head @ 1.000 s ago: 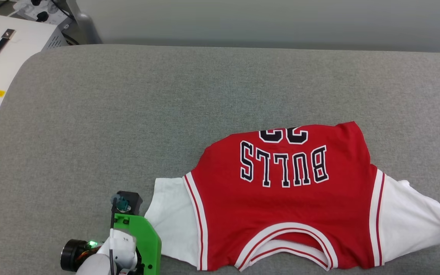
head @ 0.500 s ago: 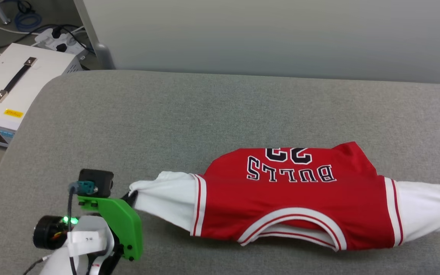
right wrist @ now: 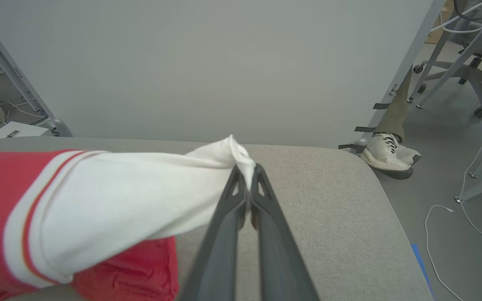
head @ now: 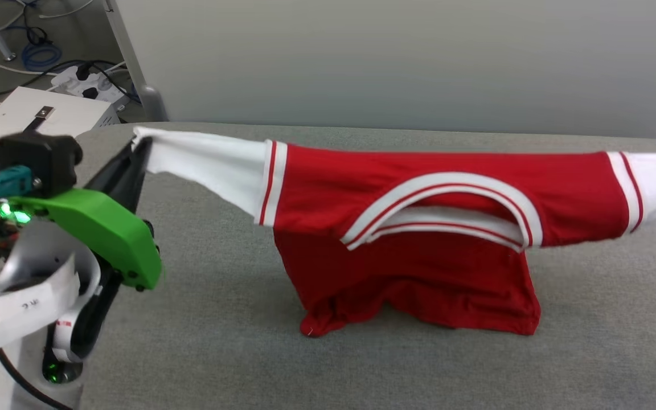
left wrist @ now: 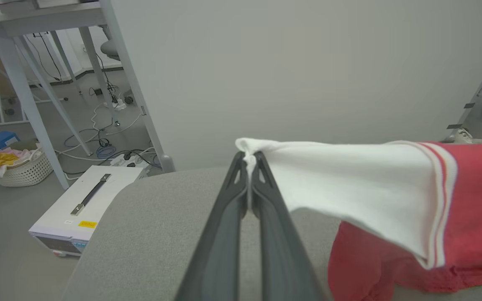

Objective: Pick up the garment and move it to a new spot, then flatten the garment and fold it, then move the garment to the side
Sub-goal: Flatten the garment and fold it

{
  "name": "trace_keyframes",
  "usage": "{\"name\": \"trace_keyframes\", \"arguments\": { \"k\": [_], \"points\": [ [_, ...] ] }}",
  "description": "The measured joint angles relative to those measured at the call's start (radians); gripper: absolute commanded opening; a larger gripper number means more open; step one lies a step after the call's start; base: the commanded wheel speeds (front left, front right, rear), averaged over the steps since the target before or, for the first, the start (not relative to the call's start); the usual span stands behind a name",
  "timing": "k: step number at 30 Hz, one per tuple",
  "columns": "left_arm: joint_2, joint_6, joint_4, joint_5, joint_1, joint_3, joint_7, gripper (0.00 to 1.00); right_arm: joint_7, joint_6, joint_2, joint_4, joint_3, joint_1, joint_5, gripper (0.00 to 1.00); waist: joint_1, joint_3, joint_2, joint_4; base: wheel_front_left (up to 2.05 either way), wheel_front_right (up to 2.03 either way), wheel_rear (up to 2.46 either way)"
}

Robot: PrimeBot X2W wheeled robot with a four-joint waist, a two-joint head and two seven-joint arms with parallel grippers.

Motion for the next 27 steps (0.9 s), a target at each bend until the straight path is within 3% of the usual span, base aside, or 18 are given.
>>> {"name": "trace_keyframes", "arguments": {
  "k": [7, 14, 15, 18, 27],
  "points": [
    [0.04, -0.011, -0.031, -0.008, -0.15, 0.04, 0.01, 0.0, -0.013, 0.0, -0.041, 0.039, 0.026, -0.187, 0.026, 0.0, 0.0, 0.039, 0.0, -0.013, 0.0, 0.0, 0.0],
    [0.085, -0.062, 0.033, -0.029, -0.357, 0.055, 0.01, 0.0, -0.057, 0.0, -0.083, 0.133, 0.063, -0.436, 0.026, 0.0, 0.0, 0.122, 0.0, -0.024, 0.0, 0.0, 0.0],
    [0.108, -0.092, 0.093, -0.032, -0.466, 0.054, -0.001, 0.0, -0.089, 0.0, -0.102, 0.184, 0.099, -0.555, 0.008, 0.0, 0.0, 0.168, 0.0, -0.029, 0.0, 0.0, 0.0],
    [0.122, -0.123, 0.171, -0.035, -0.593, 0.044, -0.008, 0.0, -0.119, 0.0, -0.104, 0.243, 0.139, -0.687, -0.021, 0.0, 0.0, 0.223, 0.0, -0.034, 0.0, 0.0, 0.0],
    [0.146, -0.179, 0.418, 0.012, -0.987, -0.027, -0.095, 0.0, -0.256, 0.0, -0.066, 0.483, 0.219, -1.074, -0.118, 0.0, 0.0002, 0.397, 0.0, -0.049, 0.0, 0.0, 0.0]
  ]
}}
